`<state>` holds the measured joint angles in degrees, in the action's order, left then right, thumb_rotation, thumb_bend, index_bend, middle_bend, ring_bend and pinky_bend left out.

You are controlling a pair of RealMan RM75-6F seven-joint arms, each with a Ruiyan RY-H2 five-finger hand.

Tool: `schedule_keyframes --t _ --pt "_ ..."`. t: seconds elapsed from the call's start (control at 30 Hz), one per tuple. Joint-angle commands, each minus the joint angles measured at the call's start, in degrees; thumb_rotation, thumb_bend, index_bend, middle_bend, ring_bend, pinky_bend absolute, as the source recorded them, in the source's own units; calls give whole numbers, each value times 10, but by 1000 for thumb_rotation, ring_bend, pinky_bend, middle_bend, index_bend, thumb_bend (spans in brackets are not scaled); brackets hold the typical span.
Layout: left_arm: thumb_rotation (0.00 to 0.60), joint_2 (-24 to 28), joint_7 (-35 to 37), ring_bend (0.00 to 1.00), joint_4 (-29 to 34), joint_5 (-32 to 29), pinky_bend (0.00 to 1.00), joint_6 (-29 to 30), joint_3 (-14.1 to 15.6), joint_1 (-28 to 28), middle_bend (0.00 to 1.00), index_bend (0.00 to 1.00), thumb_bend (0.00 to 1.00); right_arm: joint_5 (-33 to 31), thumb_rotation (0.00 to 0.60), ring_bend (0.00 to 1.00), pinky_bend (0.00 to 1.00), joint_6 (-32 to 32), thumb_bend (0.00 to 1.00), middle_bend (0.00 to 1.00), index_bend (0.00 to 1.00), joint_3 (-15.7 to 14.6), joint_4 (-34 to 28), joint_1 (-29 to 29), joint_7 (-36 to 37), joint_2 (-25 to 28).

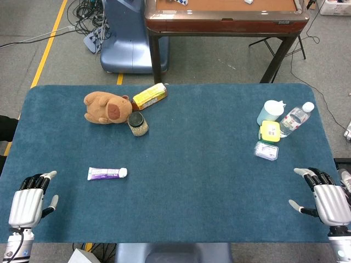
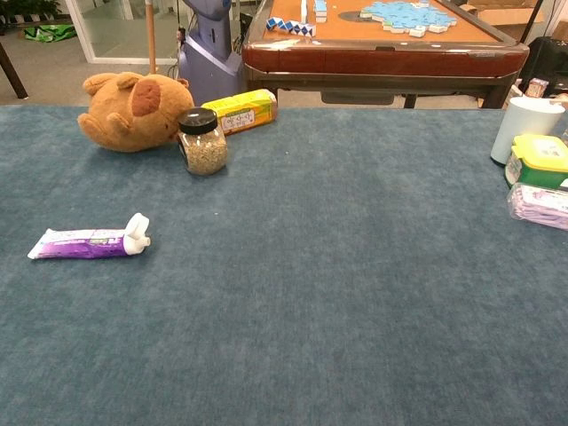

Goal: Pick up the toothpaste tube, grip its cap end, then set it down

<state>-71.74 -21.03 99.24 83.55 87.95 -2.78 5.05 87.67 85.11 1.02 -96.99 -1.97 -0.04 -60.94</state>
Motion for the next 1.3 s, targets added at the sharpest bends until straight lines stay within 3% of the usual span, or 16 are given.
schedule_keyframes --t 0.03,0.17,0.37,0.67,1.0,1.3 --pt "600 0 -1 179 1 0 163 -2 0 1 246 195 341 0 600 159 185 0 93 261 227 0 1 0 1 -1" --pt "600 -1 -1 179 1 2 163 -6 -1 3 246 196 341 6 600 158 186 7 94 261 227 5 3 -2 6 1" --pt "600 4 29 179 -1 7 163 -30 -6 20 246 194 340 4 600 159 185 50 94 261 227 43 -4 -6 -10 11" --pt "600 -9 52 176 -30 -7 163 -117 -30 84 237 166 231 -16 600 159 185 59 94 256 223 80 -52 -19 -53 51" --pt "600 -79 64 175 -131 -11 163 -189 -47 156 227 86 220 -3 600 159 186 64 94 256 223 75 -66 -18 -50 60" --pt "600 -139 72 151 -228 2 163 -212 -36 190 155 16 203 -3 600 159 185 73 94 256 223 67 -68 -6 -43 62"
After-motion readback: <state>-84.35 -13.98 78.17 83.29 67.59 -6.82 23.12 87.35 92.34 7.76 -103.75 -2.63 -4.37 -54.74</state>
